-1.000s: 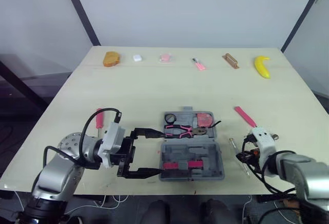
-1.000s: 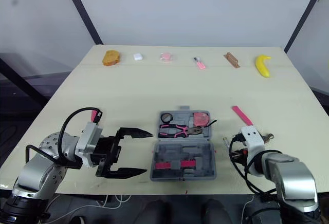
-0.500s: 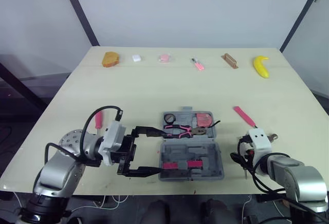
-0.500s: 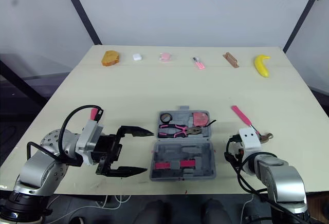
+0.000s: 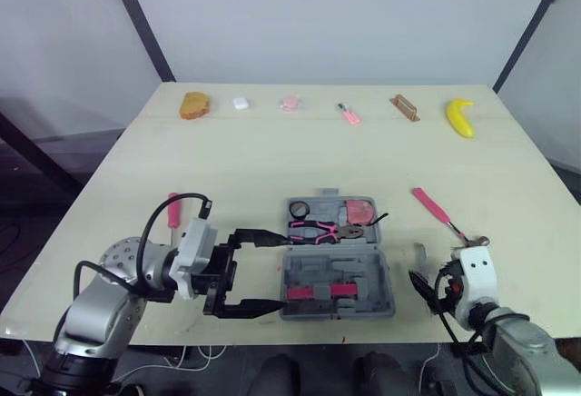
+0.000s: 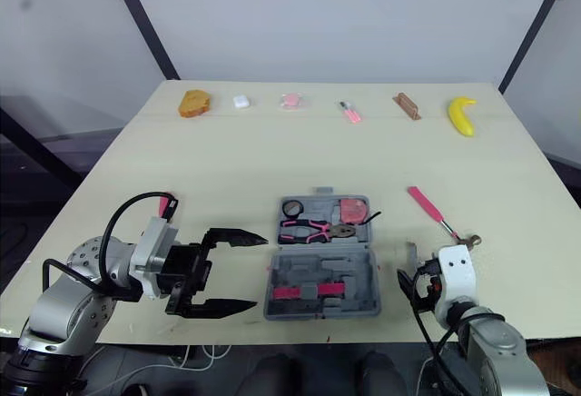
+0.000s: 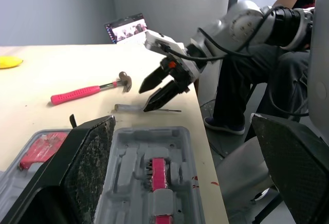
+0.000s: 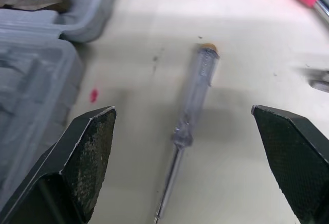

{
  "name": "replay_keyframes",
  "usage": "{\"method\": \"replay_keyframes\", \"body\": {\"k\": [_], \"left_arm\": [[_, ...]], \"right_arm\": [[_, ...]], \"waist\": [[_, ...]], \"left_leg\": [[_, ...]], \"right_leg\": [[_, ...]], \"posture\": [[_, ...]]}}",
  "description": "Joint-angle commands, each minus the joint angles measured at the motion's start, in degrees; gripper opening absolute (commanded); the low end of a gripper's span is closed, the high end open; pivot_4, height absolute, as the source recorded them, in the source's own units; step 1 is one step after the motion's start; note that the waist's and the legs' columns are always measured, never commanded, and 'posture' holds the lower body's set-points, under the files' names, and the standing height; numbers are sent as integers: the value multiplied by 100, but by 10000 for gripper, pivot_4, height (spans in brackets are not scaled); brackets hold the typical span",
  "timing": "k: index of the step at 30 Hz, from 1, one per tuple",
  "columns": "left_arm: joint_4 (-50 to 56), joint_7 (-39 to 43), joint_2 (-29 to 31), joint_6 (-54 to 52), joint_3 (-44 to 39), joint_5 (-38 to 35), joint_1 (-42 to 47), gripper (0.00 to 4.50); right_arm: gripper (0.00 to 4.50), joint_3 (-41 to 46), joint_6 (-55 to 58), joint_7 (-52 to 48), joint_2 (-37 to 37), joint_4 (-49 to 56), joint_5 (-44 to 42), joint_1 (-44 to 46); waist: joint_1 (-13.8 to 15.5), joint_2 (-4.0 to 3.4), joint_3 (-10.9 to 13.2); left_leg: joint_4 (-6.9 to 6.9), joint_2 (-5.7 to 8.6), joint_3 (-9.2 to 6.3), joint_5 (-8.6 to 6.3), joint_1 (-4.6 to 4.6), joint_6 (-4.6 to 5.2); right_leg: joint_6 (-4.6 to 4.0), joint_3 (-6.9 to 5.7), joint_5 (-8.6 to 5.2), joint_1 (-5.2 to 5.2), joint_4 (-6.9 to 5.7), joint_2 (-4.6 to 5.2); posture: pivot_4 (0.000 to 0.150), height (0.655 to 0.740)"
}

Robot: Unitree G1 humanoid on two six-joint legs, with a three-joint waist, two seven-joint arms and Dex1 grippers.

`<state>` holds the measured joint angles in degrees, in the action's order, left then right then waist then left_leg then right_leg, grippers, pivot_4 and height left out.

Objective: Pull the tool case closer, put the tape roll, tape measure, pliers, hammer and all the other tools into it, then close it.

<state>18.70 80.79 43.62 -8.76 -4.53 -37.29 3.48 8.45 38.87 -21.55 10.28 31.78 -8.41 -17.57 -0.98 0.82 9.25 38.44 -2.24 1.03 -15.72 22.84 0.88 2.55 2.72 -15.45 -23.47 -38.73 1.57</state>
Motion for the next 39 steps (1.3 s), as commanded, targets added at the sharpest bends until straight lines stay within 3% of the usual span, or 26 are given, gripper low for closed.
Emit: {"method": "replay_keyframes", "body": {"k": [1,11,14,15,22,34,39], "left_arm": [[133,20,92,-19,-126,-104,83,45000],[28,92,133,-60,-89,-93,282,45000],[-62,148,158,-32,-98,-67,362,45000],[-83,164,161,-19,-97,-62,377,45000],[-116,203,127,-3,-50,-45,419,45000],[-100,194,129,-10,-114,-87,374,45000],[-219,94,35,-72,-227,-222,343,45000]], "right_arm": [[44557,-124,-830,64,-104,-179,-11,-187],[44557,-304,-1885,232,-187,-1156,51,-224],[33856,-315,-2085,233,-209,-1302,11,-222],[32416,-326,-2130,244,-212,-1335,15,-226],[387,-383,-2383,340,-227,-1552,40,-120],[387,-383,-2649,63,55,-1337,-152,-237],[387,-409,-2462,-725,800,-809,-428,-202]], "waist": [[1,0,0],[5,5,-3],[2,8,-5],[2,8,-5],[1,8,-5],[7,9,-6],[9,10,-7]], "left_leg": [[0,0,0,0,0,0],[0,-1,7,0,-4,0],[0,-1,6,0,-5,0],[0,-1,6,0,-5,0],[0,-1,6,0,-6,0],[0,-2,7,0,-7,0],[3,-1,10,0,-7,0]], "right_leg": [[0,0,0,0,0,0],[-1,4,0,0,-3,-1],[-1,5,0,0,-4,-1],[-1,4,0,0,-4,-1],[-1,7,0,0,-6,-2],[-1,9,0,0,-7,-2],[-1,13,0,0,-9,-1]], "posture": [[1500,7400],[1500,7400],[1500,7400],[1500,7400],[1500,7400],[1500,7400],[1500,7400]]}}
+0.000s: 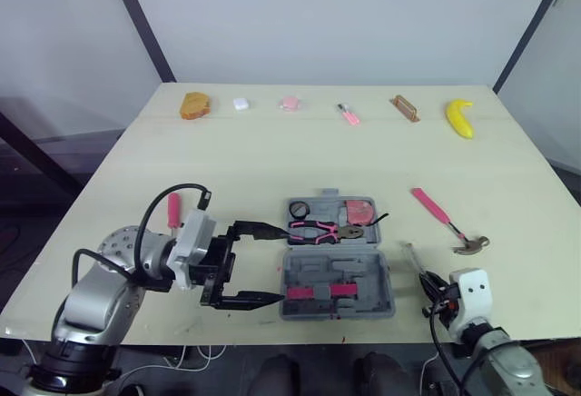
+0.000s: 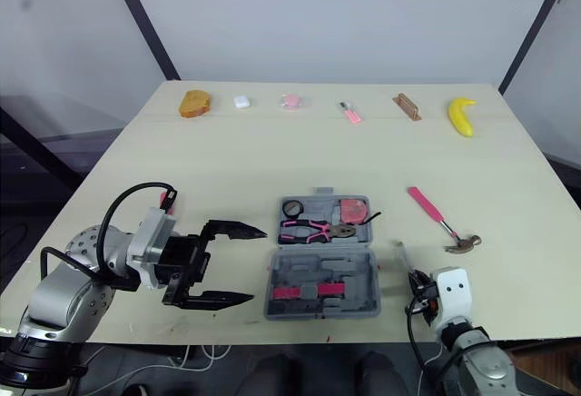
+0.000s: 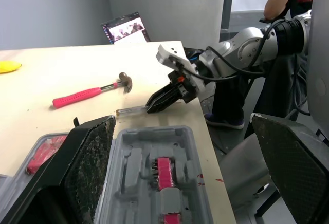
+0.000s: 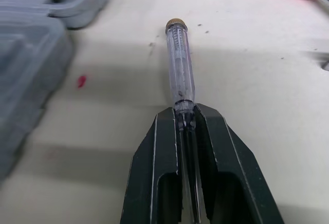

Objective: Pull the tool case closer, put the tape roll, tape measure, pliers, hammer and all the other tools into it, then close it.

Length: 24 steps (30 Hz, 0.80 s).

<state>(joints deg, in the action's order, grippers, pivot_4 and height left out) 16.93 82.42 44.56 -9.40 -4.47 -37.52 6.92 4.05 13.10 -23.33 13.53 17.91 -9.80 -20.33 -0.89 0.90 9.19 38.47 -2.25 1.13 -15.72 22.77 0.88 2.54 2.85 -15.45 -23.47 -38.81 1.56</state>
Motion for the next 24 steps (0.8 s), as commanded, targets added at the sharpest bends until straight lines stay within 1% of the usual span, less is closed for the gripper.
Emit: {"method": "replay_keyframes", "body": {"k": [1,5,9,11,15,17,19,21,24], "left_arm": [[-110,-78,-67,2,-273,-204,-15,45000],[-323,36,-19,123,-459,-155,-150,45000],[-519,160,91,214,-649,-110,-249,45000],[-600,223,156,276,-699,-72,-280,45000],[-797,300,247,358,-805,-15,-287,45000],[-820,228,291,375,-943,38,-445,45000],[-840,176,325,336,-1025,33,-518,45000],[-845,150,346,308,-1068,32,-543,45000],[-907,178,393,357,-1149,44,-597,45000]], "right_arm": [[387,25,293,-728,667,729,-414,165],[387,-195,955,-1323,1449,1224,-737,765],[387,-727,1522,-1880,2143,1452,-824,1526],[387,-1012,1853,-2023,2352,1519,-832,1932],[387,-1671,2372,-2173,2458,1468,-714,2875],[387,-2329,2801,-2359,2425,1250,-477,3787],[387,-2772,3117,-2482,2405,1068,-340,4362],[387,-3054,3288,-2562,2390,925,-260,4703],[387,-3363,3652,-2502,2142,685,-177,5155]], "waist": [[-1,0,0],[-18,0,0],[-2,4,-1],[18,6,-1],[13,8,0],[-26,8,1],[-61,9,2],[-55,9,2],[-6,11,2]], "left_leg": [[0,0,-1,0,0,0],[5,-1,-2,0,-1,0],[6,-3,-3,0,0,0],[6,-3,-3,0,3,0],[9,-1,-6,0,7,0],[9,-1,-7,0,7,1],[9,-5,-8,0,4,1],[9,-5,-15,0,5,1],[9,-5,-20,0,13,0]], "right_leg": [[0,-1,0,0,0,-1],[0,-1,0,1,-2,-7],[-1,-6,0,1,-2,-10],[-2,-11,0,1,-1,-10],[-2,-15,0,1,-1,-6],[-2,-14,1,0,-2,-6],[-3,-4,1,-3,-4,-9],[-3,-13,1,-3,-4,-8],[-3,-23,1,-4,1,-4]], "posture": [[1500,7400],[1500,7400],[1500,7400],[1500,7400],[1500,7400],[1500,7400],[1500,7400],[1500,7400],[1500,7400]]}}
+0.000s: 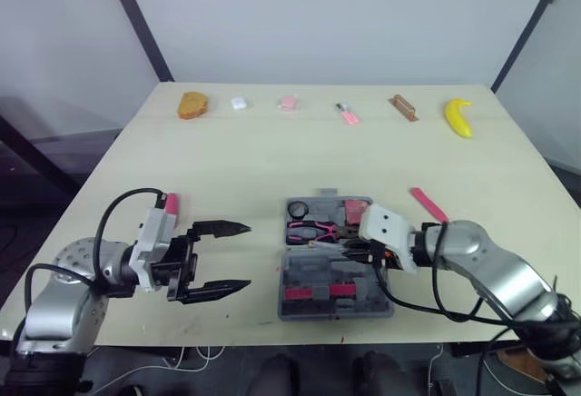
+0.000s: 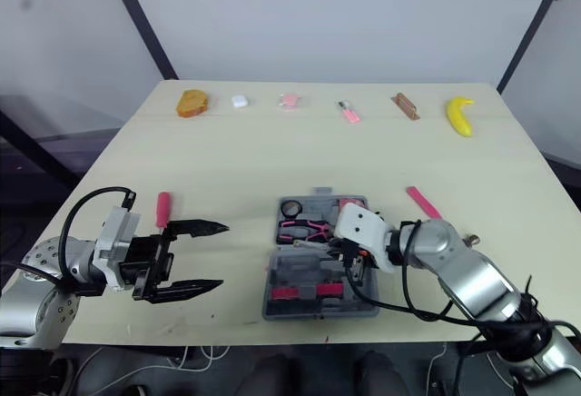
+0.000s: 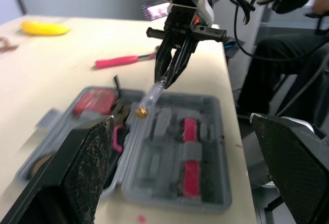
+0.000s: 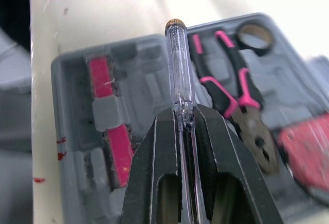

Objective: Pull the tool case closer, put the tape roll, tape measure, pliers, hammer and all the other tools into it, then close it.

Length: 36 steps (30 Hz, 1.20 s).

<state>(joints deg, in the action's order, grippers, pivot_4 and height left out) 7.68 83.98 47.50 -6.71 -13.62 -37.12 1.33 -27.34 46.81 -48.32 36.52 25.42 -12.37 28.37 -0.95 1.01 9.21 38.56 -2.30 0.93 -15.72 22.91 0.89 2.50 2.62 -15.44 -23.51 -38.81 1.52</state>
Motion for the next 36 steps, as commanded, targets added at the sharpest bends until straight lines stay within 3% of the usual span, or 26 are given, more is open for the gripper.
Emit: {"method": "replay_keyframes", "body": {"k": [1,17,36], "left_arm": [[1,27,106,106,-250,8,-64,45000],[-156,163,322,-84,-289,33,-87,45000],[-427,266,497,-310,-164,224,105,45000]], "right_arm": [[387,-371,377,-52,-201,-146,124,423],[387,-1529,48,-180,-821,-1322,1129,1283],[387,-1583,-543,-303,-1155,-1870,1678,1135]], "waist": [[2,-1,1],[-12,0,0],[-23,0,0]], "left_leg": [[0,0,3,0,0,0],[0,2,4,0,-1,0],[0,2,7,0,-1,0]], "right_leg": [[0,2,0,-1,0,2],[-1,-3,1,-3,-4,5],[-1,-4,1,-3,-4,6]], "posture": [[1500,7400],[1500,7400],[1500,7400]]}}
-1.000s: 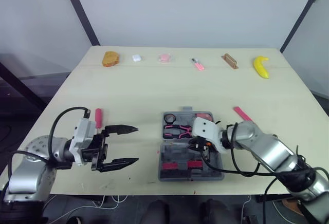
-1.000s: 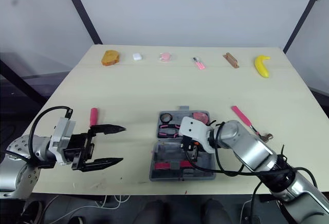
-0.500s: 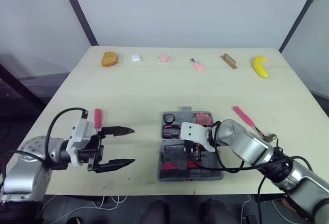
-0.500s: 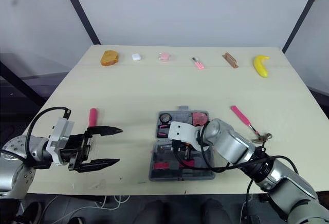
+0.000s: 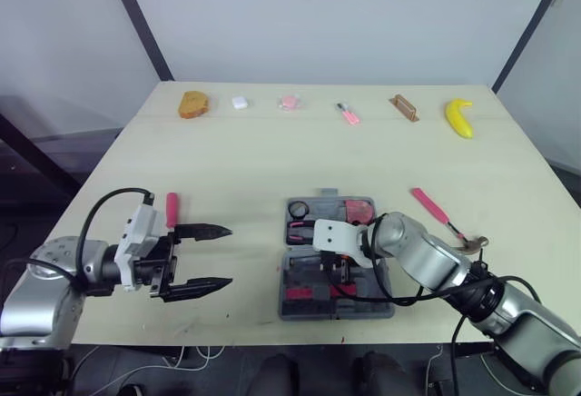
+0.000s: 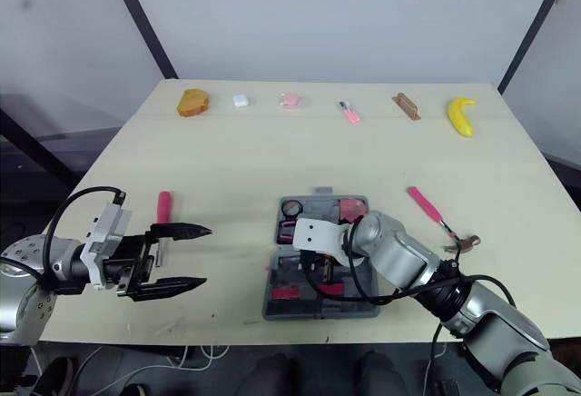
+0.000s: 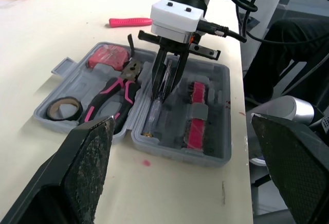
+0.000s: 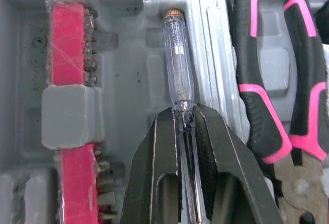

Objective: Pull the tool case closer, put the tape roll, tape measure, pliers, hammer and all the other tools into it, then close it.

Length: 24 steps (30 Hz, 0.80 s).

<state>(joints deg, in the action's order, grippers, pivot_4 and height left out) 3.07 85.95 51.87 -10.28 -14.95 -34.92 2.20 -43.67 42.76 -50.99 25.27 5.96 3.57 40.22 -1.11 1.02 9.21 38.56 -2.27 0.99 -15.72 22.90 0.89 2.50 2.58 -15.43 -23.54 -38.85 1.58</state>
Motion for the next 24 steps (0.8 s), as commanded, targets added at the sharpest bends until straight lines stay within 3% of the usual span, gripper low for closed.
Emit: {"method": "replay_keyframes", "body": {"k": [1,2,3,4,6,7,8,15,18,20,24], "left_arm": [[51,70,51,40,-34,-3,4,45000],[60,69,46,35,-37,-9,-6,45000],[65,75,44,36,-44,-16,-18,45000],[68,78,44,37,-49,-19,-27,45000],[69,79,36,44,-53,-20,-47,45000],[68,74,28,49,-53,-19,-57,45000],[70,69,20,53,-56,-20,-68,45000],[138,16,-34,72,-79,-35,-166,45000],[158,8,-47,76,-90,-46,-196,45000],[148,12,-48,91,-87,-41,-199,45000],[95,22,-54,120,-68,-33,-161,45000]], "right_arm": [[387,80,-160,-36,-32,102,90,-75],[9082,108,-172,-38,-37,122,96,-92],[10845,124,-170,-50,-35,148,105,-101],[17749,134,-160,-72,-24,178,114,-106],[22836,164,-144,-123,15,258,132,-114],[28846,191,-129,-148,40,310,132,-115],[31381,225,-125,-153,56,351,130,-114],[31381,507,-141,-101,74,535,86,-172],[23209,609,-200,-100,22,561,0,-275],[12610,563,-239,-166,58,556,34,-299],[496,535,-361,-136,4,396,101,-348]], "waist": [[-10,0,0],[-11,0,0],[-12,0,0],[-12,0,0],[-10,0,0],[-9,0,0],[-8,1,0],[-4,0,0],[-2,0,0],[-2,0,0],[-3,1,0]], "left_leg": [[0,0,-1,0,0,0],[0,0,-2,0,0,0],[-1,0,-1,0,0,0],[0,0,-2,0,0,0],[0,-1,-2,0,0,0],[0,0,-2,0,0,0],[0,0,-2,0,0,0],[-1,0,-2,0,0,0],[-2,0,-2,0,0,0],[-2,0,-2,0,0,0],[-2,0,-1,0,0,0]], "right_leg": [[0,1,0,0,0,0],[0,1,0,0,0,0],[0,1,0,-1,0,0],[0,1,0,-1,0,0],[0,1,0,-1,-1,0],[0,1,0,-1,-1,0],[0,1,1,-1,-2,1],[0,0,0,-1,1,1],[0,0,0,-1,1,1],[0,0,0,-1,1,1],[0,0,0,-1,1,1]], "posture": [[1500,7400],[1500,7400],[1500,7400],[1500,7400],[1500,7400],[1500,7400],[1500,7400],[1500,7400],[1500,7400],[1500,7400],[1500,7400]]}}
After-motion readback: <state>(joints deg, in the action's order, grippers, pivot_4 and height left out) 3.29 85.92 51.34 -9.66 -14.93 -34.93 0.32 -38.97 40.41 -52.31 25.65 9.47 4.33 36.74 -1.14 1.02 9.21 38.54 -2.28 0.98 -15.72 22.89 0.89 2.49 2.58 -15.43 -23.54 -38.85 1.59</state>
